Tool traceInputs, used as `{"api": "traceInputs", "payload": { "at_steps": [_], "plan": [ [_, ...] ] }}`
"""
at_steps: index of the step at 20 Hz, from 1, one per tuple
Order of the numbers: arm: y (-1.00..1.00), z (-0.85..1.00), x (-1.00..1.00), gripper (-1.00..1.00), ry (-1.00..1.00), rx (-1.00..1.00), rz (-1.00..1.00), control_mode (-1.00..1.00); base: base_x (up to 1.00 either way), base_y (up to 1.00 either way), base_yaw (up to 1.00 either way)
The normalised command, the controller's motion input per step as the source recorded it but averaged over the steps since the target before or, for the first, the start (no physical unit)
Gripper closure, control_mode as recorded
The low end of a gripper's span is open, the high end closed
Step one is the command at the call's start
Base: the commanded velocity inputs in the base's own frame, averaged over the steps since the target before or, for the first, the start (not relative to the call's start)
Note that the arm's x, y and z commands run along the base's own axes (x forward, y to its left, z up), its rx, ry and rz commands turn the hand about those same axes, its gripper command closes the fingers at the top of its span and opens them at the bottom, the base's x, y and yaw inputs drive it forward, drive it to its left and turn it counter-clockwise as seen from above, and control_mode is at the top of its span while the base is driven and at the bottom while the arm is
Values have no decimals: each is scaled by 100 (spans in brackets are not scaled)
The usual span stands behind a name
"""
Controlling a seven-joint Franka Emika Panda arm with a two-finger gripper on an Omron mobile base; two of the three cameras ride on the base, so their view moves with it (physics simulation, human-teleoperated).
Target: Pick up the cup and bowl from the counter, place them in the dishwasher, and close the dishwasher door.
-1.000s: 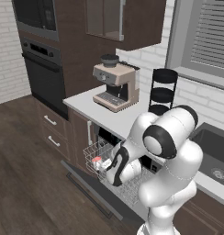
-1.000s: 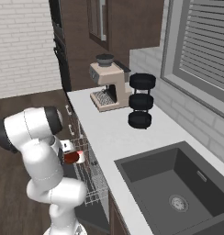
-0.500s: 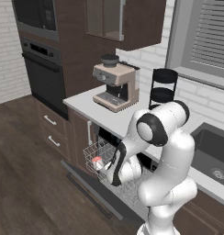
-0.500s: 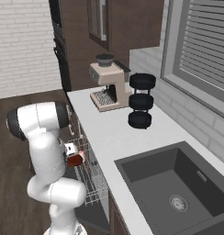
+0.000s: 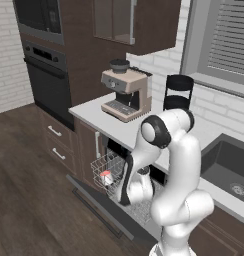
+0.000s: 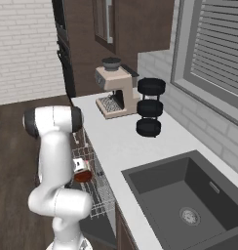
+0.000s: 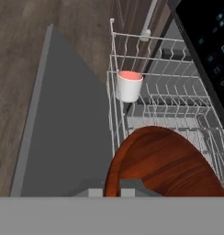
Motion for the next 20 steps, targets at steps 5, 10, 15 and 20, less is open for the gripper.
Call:
{"api": "traceInputs", "payload": {
  "at_steps": [5, 10, 15, 20],
  "plan": [
    [-31, -42, 0, 100, -1, 0, 0, -100, 0, 0, 0],
    [-20, -46, 0, 100, 0, 0, 0, -100, 0, 0, 0],
    [-3, -45, 0, 100, 0, 0, 0, -100, 0, 0, 0],
    [0, -54, 0, 100, 0, -1, 1, -100, 0, 0, 0]
  ]
}}
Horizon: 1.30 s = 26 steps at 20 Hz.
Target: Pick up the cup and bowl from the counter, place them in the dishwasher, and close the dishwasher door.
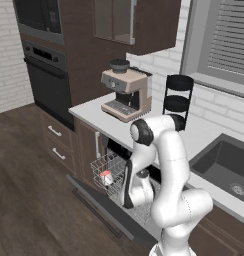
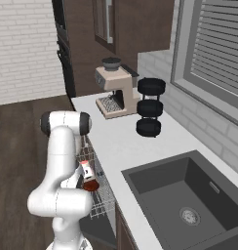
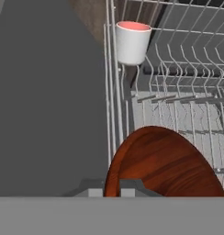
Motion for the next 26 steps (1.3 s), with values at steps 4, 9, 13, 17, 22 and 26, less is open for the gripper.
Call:
{"api": "traceInputs", "payload": {
  "at_steps": [4, 9, 13, 17, 22, 26],
  "plan": [
    [0, -48, 0, 100, 0, -1, 2, -100, 0, 0, 0],
    [0, -36, -6, 100, -1, 0, 6, -100, 0, 0, 0],
    [2, -27, -20, -100, 0, 0, 8, -100, 0, 0, 0],
    [0, 17, -9, -100, -22, 0, 2, -100, 0, 0, 0],
    [0, 26, -6, -100, -37, 0, 2, -100, 0, 0, 0],
    [44, 46, -57, -100, -17, 4, 1, -100, 0, 0, 0]
  ]
}}
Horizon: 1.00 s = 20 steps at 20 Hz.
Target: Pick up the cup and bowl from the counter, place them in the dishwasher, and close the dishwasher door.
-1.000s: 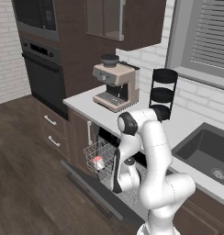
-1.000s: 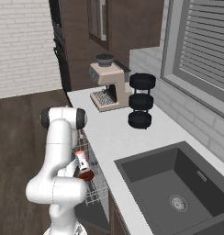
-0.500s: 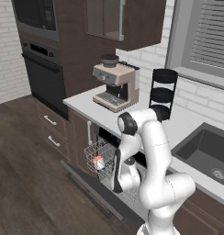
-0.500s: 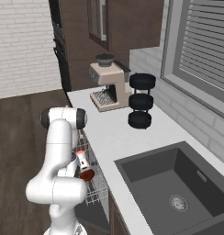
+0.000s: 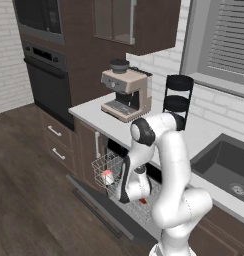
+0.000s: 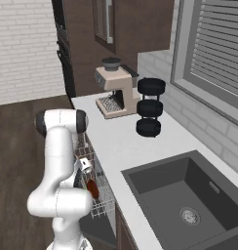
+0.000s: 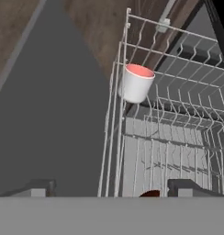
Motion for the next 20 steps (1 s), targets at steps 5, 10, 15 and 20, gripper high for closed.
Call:
{"api": "traceInputs", "payload": {
  "at_steps": [5, 10, 15, 20],
  "plan": [
    [44, 97, -80, -100, -12, 5, 0, -100, 0, 0, 0],
    [38, 100, -59, -100, -12, 5, -4, -100, 0, 0, 0],
    [30, 100, -33, -100, -6, 2, -7, -100, 0, 0, 0],
    [4, 100, -3, -100, 16, 0, -8, -100, 0, 0, 0]
  ]
}}
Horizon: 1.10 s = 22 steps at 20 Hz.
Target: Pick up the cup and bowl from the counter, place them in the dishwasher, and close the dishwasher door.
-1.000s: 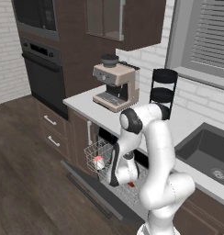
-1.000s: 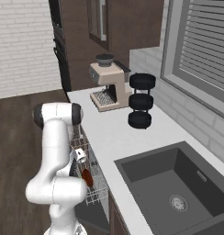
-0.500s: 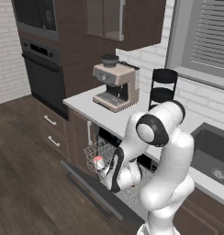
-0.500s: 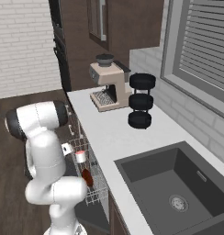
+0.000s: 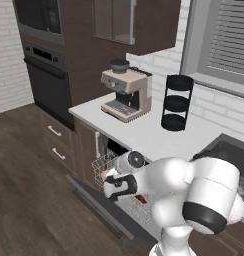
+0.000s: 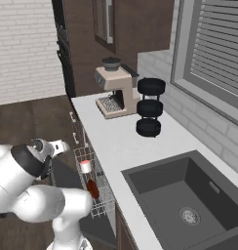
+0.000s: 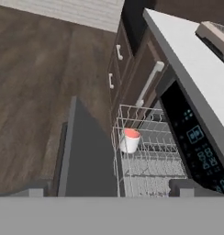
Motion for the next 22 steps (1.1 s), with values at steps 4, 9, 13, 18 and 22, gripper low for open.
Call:
{"api": "traceInputs", "payload": {
  "at_steps": [4, 9, 13, 18, 22],
  "plan": [
    [-16, 100, 0, -100, 38, -2, -1, -100, 0, 0, 0],
    [-18, 78, -1, -100, 37, -2, 0, -100, 0, 0, 0],
    [1, 17, -49, -100, 18, 0, 3, -100, 0, 0, 0],
    [78, -35, -61, -100, 10, -7, 0, -100, 0, 0, 0],
    [96, -97, -50, -100, 0, -10, 0, -100, 0, 0, 0]
  ]
}}
